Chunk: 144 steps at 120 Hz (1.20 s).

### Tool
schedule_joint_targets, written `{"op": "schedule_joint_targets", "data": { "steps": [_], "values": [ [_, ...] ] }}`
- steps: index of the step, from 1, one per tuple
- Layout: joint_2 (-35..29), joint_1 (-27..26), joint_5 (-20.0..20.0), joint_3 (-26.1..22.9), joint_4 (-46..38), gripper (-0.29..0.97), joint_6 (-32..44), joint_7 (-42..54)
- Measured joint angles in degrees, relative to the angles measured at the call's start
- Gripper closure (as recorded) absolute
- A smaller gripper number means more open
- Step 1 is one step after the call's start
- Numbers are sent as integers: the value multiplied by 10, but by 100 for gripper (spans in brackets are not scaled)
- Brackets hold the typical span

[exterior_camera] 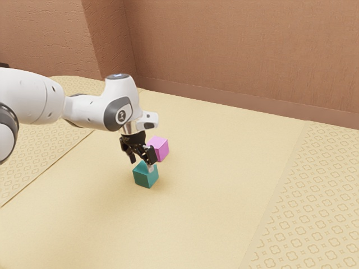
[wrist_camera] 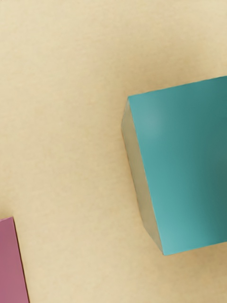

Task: Pick up the blue block with one arm, and put the blue block on the pink block with one arm

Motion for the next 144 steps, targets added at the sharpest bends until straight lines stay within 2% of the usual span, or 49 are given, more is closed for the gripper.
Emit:
{"op": "schedule_joint_targets", "data": {
  "steps": [52, 144],
  "values": [
    [35, -1, -2, -1, 22, 0, 0, 17],
    [52, -1, -6, -1, 21, 0, -1, -8]
  ]
}}
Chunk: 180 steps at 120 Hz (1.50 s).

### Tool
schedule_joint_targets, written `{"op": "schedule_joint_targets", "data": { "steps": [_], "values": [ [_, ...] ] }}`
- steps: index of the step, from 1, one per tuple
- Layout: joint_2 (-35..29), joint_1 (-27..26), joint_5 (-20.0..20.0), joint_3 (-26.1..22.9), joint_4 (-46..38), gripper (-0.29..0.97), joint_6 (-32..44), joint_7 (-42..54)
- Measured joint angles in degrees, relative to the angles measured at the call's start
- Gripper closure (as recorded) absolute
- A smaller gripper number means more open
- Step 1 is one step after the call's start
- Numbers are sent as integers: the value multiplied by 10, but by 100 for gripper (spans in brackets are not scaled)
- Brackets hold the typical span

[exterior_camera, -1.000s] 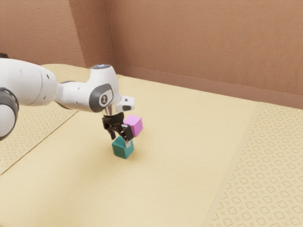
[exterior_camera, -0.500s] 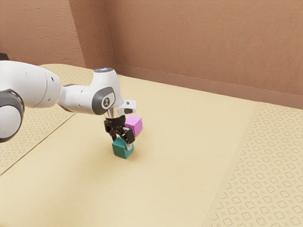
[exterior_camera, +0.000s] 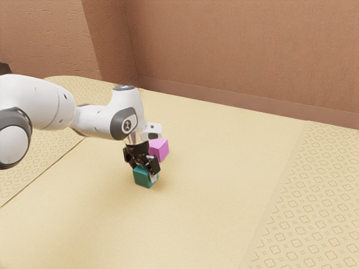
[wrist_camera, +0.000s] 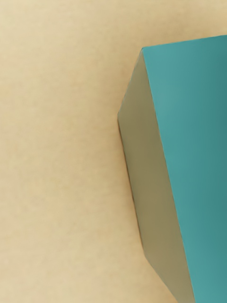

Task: Pick up the blue block with one arm, and put the blue block on the pink block with one arm

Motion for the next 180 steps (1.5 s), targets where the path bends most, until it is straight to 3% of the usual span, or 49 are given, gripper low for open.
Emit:
{"op": "schedule_joint_targets", "data": {
  "steps": [39, 66, 136, 152, 180],
  "values": [
    [6, 0, -1, -1, 2, 0, 1, -9],
    [6, 0, 0, 0, 2, 22, 1, -14],
    [-29, 0, -1, 7, 5, 28, -5, -34],
    [-26, 0, -3, 19, 75, 28, -36, -53],
    [73, 1, -3, 22, 247, 28, -113, -93]
  ]
}}
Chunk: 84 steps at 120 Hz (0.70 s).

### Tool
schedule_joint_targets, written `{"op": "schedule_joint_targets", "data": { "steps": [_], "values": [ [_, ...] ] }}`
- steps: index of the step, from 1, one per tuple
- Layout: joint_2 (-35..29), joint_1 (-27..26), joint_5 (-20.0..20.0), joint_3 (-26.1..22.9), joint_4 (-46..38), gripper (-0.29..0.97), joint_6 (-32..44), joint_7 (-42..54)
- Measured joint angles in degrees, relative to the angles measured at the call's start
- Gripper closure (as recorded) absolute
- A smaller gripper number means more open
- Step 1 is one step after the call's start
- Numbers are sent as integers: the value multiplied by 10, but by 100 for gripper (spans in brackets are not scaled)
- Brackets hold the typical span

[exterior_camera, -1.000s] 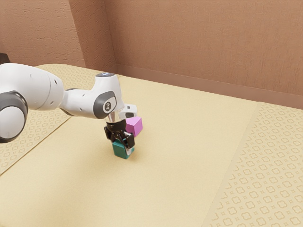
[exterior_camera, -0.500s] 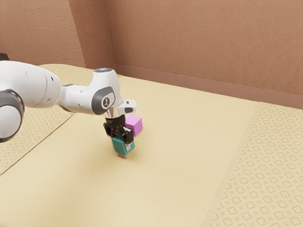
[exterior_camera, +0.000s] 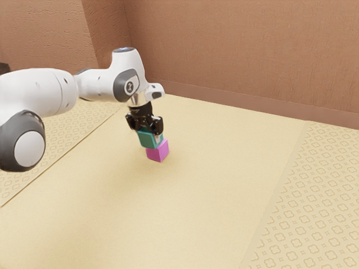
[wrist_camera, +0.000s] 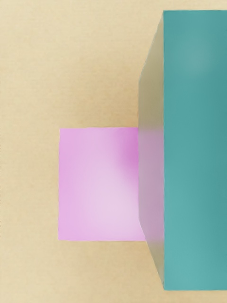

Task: Pick up the blue block with one arm, and put the blue block on the pink block with one arm

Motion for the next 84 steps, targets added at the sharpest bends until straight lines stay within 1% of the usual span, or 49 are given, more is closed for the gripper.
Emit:
{"op": "schedule_joint_targets", "data": {
  "steps": [28, 84],
  "values": [
    [47, 0, 23, 0, 76, 28, -52, -26],
    [106, -1, 33, -2, 175, 28, -96, -9]
  ]
}}
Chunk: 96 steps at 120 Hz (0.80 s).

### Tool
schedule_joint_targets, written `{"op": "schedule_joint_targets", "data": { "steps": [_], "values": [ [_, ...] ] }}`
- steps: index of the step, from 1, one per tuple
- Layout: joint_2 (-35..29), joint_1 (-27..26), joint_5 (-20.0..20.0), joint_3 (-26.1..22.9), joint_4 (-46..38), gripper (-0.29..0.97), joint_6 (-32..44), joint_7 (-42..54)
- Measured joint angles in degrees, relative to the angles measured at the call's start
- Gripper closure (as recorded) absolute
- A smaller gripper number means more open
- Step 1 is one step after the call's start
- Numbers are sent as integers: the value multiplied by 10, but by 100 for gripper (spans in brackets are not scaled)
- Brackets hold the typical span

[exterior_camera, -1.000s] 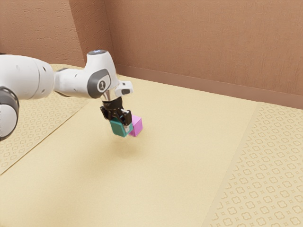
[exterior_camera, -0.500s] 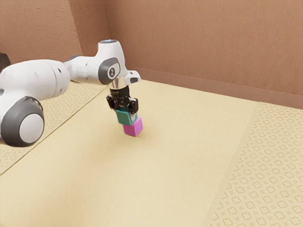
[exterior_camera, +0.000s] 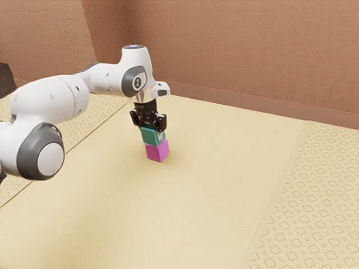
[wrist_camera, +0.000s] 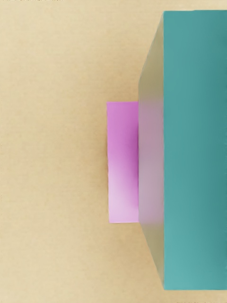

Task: Pick up the blue block with one arm, and put the blue block on the pink block with one arm

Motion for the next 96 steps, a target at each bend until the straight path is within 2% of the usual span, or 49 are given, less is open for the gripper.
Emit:
{"op": "schedule_joint_targets", "data": {
  "steps": [72, 96],
  "values": [
    [37, 0, 0, 0, 64, 28, -33, 25],
    [38, 0, -1, -1, 64, 12, -37, 30]
  ]
}}
